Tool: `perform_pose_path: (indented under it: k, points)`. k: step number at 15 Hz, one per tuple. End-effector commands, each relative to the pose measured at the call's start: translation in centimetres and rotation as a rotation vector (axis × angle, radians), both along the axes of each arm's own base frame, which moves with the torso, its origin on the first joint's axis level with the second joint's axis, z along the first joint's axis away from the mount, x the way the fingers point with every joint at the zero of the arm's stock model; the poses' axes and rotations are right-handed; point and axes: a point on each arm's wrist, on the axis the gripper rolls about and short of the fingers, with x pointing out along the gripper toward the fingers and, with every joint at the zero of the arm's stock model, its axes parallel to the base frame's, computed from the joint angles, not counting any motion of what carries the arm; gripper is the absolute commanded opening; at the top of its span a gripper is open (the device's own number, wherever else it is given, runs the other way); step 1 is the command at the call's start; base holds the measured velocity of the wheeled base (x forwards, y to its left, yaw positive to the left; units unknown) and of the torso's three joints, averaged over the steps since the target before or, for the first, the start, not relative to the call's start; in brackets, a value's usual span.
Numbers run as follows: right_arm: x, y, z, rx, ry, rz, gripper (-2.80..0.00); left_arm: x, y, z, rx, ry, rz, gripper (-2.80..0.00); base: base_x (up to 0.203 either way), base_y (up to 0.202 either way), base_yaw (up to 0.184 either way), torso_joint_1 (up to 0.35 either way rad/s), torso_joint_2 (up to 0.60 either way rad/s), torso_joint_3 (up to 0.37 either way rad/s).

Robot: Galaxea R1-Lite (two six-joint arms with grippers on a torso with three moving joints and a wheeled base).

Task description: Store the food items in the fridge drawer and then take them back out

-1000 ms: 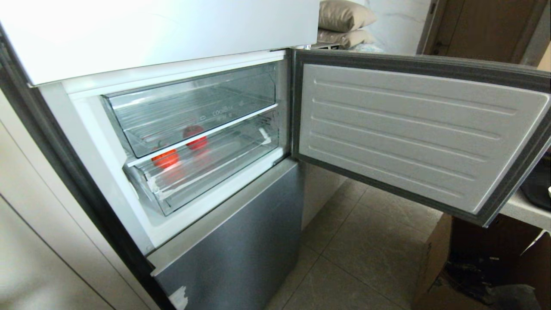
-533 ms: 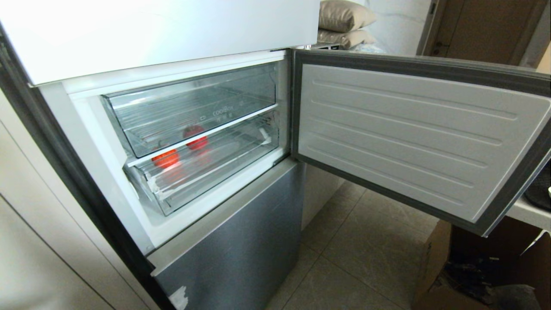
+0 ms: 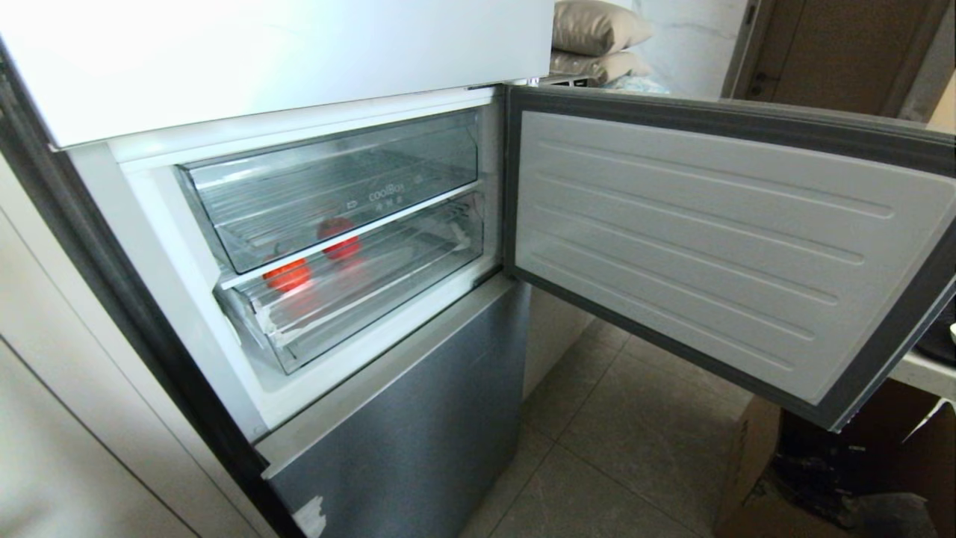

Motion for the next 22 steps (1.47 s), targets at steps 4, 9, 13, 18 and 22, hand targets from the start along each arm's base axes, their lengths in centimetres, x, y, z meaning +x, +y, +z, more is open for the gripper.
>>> perform_pose_path:
  k: [4, 9, 13, 18, 22]
  points:
    - [0.01, 0.0, 0.01, 0.002, 0.001, 0.0, -2.8, -0.11, 0.0, -0.05, 0.0, -0.013, 0.001, -2.8, 0.003, -0.004, 0.094, 0.001, 0.0, 0.004]
    - [0.01, 0.0, 0.01, 0.002, 0.001, 0.0, -2.8, -0.11, 0.0, -0.05, 0.0, -0.013, 0.001, -2.8, 0.0, -0.008, 0.175, 0.002, 0.0, 0.004]
    - [0.0, 0.0, 0.0, 0.002, 0.0, 0.0, -2.8, -0.11, 0.0, -0.05, 0.0, -0.013, 0.001, -2.8, 0.001, -0.009, 0.174, -0.001, 0.0, 0.001]
    - [0.01, 0.0, 0.01, 0.002, 0.001, 0.0, -2.8, -0.11, 0.0, -0.05, 0.0, -0.013, 0.001, -2.8, 0.001, -0.007, 0.173, 0.0, 0.0, 0.001]
    - [0.0, 0.0, 0.0, 0.002, 0.0, 0.0, -2.8, -0.11, 0.0, -0.05, 0.0, -0.013, 0.001, -2.8, 0.001, -0.009, 0.159, 0.005, 0.0, 0.003]
